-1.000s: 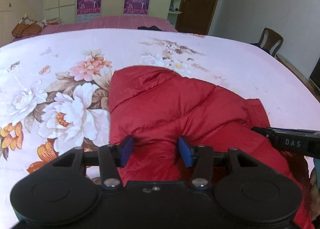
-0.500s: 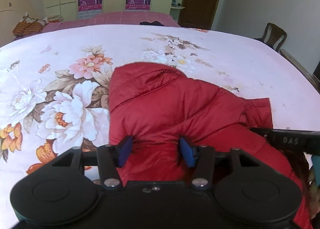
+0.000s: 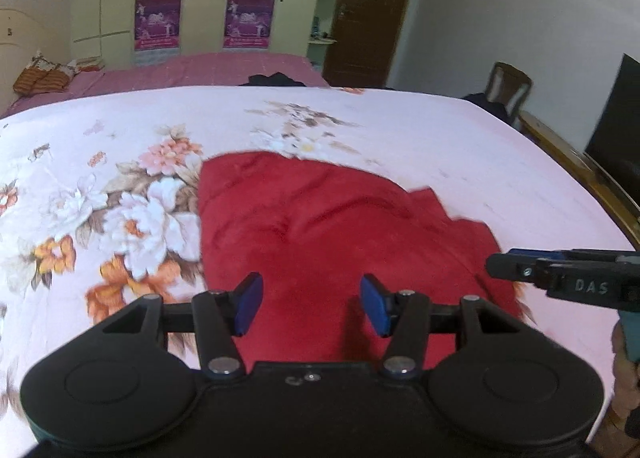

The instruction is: Fold large clothes

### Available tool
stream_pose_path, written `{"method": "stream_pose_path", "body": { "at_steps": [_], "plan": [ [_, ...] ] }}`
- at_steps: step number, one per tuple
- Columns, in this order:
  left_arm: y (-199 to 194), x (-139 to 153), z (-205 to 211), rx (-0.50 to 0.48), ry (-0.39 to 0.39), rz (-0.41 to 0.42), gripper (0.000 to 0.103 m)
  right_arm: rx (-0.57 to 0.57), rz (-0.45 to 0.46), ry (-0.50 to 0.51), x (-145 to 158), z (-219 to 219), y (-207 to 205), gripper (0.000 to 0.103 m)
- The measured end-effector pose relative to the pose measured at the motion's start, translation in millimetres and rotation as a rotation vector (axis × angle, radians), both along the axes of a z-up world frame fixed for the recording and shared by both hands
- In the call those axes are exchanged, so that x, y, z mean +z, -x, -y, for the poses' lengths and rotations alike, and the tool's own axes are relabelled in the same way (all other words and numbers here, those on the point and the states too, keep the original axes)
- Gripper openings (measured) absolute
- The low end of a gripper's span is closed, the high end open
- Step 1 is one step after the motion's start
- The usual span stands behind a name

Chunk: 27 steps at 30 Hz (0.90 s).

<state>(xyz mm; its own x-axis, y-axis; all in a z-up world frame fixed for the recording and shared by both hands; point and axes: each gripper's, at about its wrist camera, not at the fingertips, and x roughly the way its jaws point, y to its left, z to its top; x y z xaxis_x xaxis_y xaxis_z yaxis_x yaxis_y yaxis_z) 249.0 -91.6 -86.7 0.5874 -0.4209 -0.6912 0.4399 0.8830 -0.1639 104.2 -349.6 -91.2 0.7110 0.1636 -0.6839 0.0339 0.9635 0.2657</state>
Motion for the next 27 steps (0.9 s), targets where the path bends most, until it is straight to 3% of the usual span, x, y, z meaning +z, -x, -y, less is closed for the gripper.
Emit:
{"method": "stream_pose_path", "body": {
  "at_steps": [7,10,21,24,27],
  "plan": [
    [45.7,-5.7,-5.6,-0.016,-0.035,-0.014,0.053,0.059,-0.039,-0.004,-11.0,-8.7,42.5,0.035],
    [55.2,-19.4,-9.2,-0.001,-0.066,-0.043,0.061,0.093,-0.067,-0.006,-19.1,-13.2,52.8,0.035],
    [51.2,-57.0,-18.0,0.053,-0.067,-0.105,0.072,0.182,-0.162,0.018,-59.0,-24.3,63.4,0.035],
    [43.6,-57.9,-21.3,0.089,-0.038,-0.161,0.074,0.205,-0.173,0.031,-54.3,-23.9,62.6,0.035],
    [43.6,-47.0,-18.9,0.089,-0.057,-0.144,0.078,0.184,-0.160,-0.028,-43.2,-10.4,64.2,0.035]
  ]
}}
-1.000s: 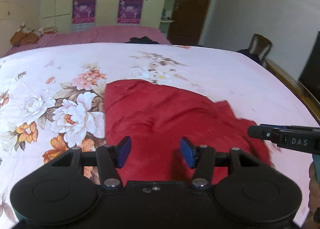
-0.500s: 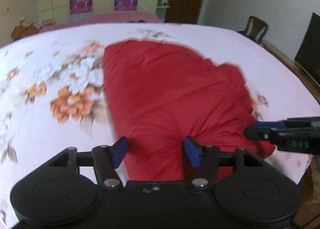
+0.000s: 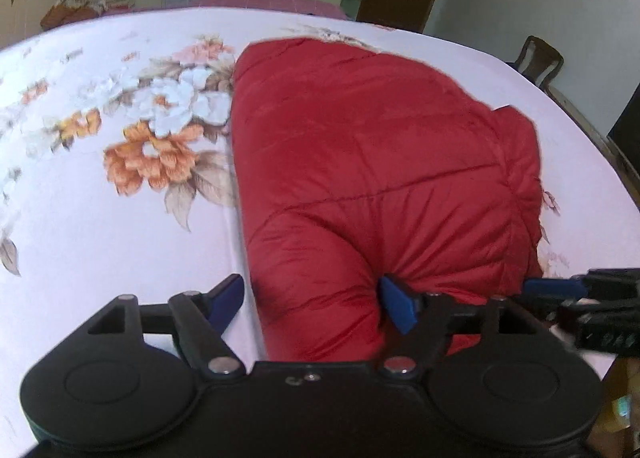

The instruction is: Fold large clothes

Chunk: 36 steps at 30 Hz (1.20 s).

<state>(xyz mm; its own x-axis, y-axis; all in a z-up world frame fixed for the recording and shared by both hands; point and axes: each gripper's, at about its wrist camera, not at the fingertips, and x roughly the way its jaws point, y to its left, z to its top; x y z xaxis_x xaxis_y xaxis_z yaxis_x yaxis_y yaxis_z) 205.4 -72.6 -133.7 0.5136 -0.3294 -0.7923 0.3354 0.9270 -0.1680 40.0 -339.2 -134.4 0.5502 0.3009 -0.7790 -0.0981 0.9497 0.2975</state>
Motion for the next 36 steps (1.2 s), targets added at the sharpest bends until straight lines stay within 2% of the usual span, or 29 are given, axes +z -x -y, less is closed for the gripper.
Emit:
{"method": "stream_pose_path", "body": {
  "at_steps": [3,4,5,7,9,14,21,22,23,24,25,29,33,36],
  "plan": [
    [0.6,12.2,0.1,0.021,0.016,-0.003,0.077,-0.043,0.030,-0.037,13.6,14.7,-0.4,0.036],
    [0.5,16.6,-0.5,0.028,0.028,0.000,0.077,-0.061,0.032,-0.055,17.3,20.4,-2.0,0.039],
    [0.4,22.9,-1.1,0.035,0.042,0.009,0.077,-0.080,0.038,-0.070,20.7,26.5,-4.0,0.056],
    [-0.3,33.5,-1.2,0.041,0.059,0.030,0.078,-0.112,0.068,-0.074,29.3,34.3,-8.9,0.071],
    [-4.2,40.4,-1.1,0.051,0.061,0.044,0.082,-0.125,0.089,-0.081,35.0,39.7,-15.9,0.071],
    [-22.3,40.0,-7.8,0.104,0.089,0.020,0.082,-0.179,0.065,-0.157,35.0,48.9,-42.3,0.071],
    [-53.5,27.6,-10.1,0.120,0.122,-0.022,0.082,-0.197,0.072,-0.131,39.2,42.7,-72.2,0.071],
    [-58.3,25.6,-9.1,0.118,0.130,-0.028,0.082,-0.205,0.063,-0.133,36.9,43.1,-77.2,0.071],
    [-62.5,23.5,-8.3,0.115,0.135,-0.035,0.082,-0.219,0.050,-0.132,33.6,43.9,-82.7,0.077],
    [-67.9,21.1,-7.2,0.110,0.143,-0.044,0.083,-0.233,0.040,-0.136,29.9,45.6,-87.7,0.083],
    [-71.8,19.1,-6.1,0.105,0.151,-0.052,0.083,-0.245,0.036,-0.145,25.6,48.0,-92.2,0.093],
    [-86.2,9.4,-0.7,0.086,0.178,-0.084,0.086,-0.258,-0.018,-0.178,6.0,53.8,-111.6,0.095],
    [-96.9,1.7,4.5,0.068,0.188,-0.108,0.093,-0.279,-0.072,-0.252,-15.3,63.0,-124.1,0.095],
    [-103.6,-5.1,5.1,0.065,0.202,-0.128,0.093,-0.297,-0.120,-0.338,-32.9,71.1,-129.9,0.095]
  ]
}}
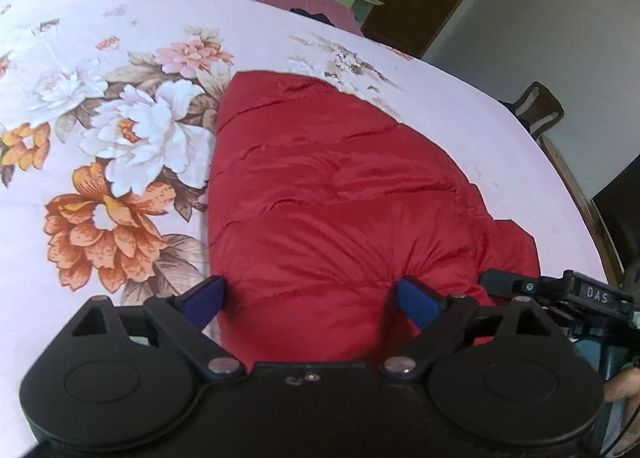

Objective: Fold large clothes
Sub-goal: 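Grasp the red jacket bundle side with the right gripper and lift it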

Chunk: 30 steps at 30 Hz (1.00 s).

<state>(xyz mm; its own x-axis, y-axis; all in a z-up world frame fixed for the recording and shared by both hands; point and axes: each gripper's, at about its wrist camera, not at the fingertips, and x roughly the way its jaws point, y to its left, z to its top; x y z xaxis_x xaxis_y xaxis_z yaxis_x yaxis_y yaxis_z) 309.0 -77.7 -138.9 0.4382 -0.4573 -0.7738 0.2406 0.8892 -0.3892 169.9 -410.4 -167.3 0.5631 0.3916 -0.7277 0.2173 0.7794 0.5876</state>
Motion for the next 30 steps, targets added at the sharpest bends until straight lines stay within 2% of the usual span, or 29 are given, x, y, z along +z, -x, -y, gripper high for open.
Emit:
{"method": "stream_pose_path", "body": {
  "at_steps": [2,6,8,12,14,17,24,30],
  "plan": [
    [-2.5,-3.2,0.5,-0.003,0.012,-0.009,0.093,-0.006,0.012,-0.036,-7.1,2.5,-1.9,0.094],
    [-4.4,-6.9,3.4,-0.012,0.028,-0.017,0.092,0.020,0.028,-0.021,-6.9,-5.1,-8.6,0.094],
    [-4.6,-7.1,3.8,-0.011,0.031,-0.019,0.090,0.036,0.026,-0.037,-7.6,-10.7,-11.2,0.074],
    [-6.6,-5.3,4.7,-0.019,0.029,-0.018,0.085,0.041,0.023,-0.056,-11.1,-10.4,-13.3,0.063],
    [-6.7,-3.9,6.0,-0.024,0.018,-0.014,0.081,0.039,0.014,-0.101,-11.6,-9.0,-11.5,0.047],
    [-5.4,0.8,7.6,-0.029,0.000,0.002,0.074,0.045,0.029,-0.095,-4.9,-12.3,-10.3,0.039],
    [5.4,19.8,10.2,-0.028,-0.044,0.055,0.061,0.063,0.084,-0.123,11.3,-13.7,-4.4,0.035],
    [21.3,41.9,6.8,-0.008,-0.076,0.102,0.056,0.088,0.139,-0.168,26.0,-18.1,-0.5,0.034]
  ]
}}
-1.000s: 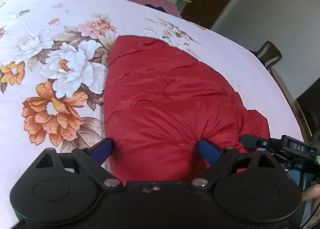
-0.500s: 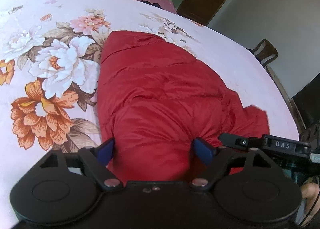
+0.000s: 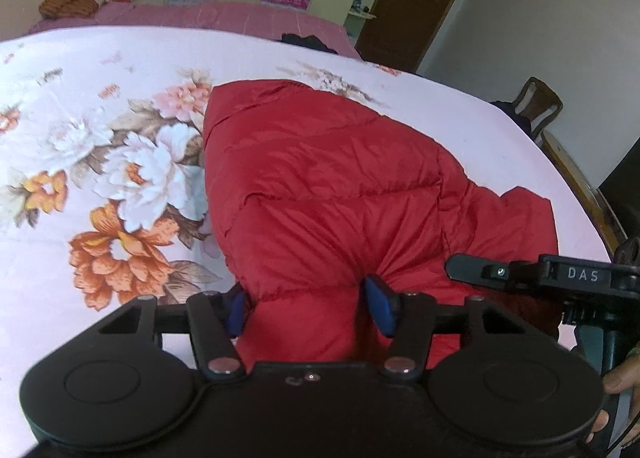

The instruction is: Fold large clothes

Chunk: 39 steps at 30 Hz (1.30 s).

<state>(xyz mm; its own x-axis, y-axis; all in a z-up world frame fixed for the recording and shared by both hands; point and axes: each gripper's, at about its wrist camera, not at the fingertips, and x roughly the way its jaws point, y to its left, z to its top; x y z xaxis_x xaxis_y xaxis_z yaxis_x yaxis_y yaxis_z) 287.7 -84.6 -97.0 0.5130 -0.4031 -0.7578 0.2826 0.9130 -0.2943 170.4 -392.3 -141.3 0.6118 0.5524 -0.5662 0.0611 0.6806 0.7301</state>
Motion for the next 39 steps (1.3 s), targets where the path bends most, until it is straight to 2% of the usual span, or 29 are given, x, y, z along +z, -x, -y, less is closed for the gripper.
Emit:
{"method": "stream_pose_path", "body": {
  "at_steps": [8,16,23,27,32,39],
  "plan": [
    [11.7,28.4,-37.1,0.052,-0.017,0.036,0.055,0.025,0.015,-0.069,18.0,-36.2,-6.6,0.034],
    [1.1,41.0,-123.1,0.096,-0.005,0.067,0.055,0.048,0.026,-0.079,32.0,-113.0,-31.0,0.034],
    [-36.9,36.5,-237.1,0.072,0.032,0.054,0.055,0.007,0.008,-0.068,34.9,-222.9,-58.9,0.034],
    [-64.4,36.4,-299.0,0.075,0.024,0.045,0.055,0.009,-0.002,-0.063,33.5,-288.5,-83.4,0.034],
    [-94.0,33.3,-348.7,0.081,-0.007,0.048,0.055,0.021,-0.010,-0.063,25.7,-352.2,-120.6,0.034],
    [-130.0,13.0,-387.8,0.125,-0.038,0.044,0.055,0.054,-0.033,-0.073,-4.1,-402.6,-170.2,0.034]
  ]
}}
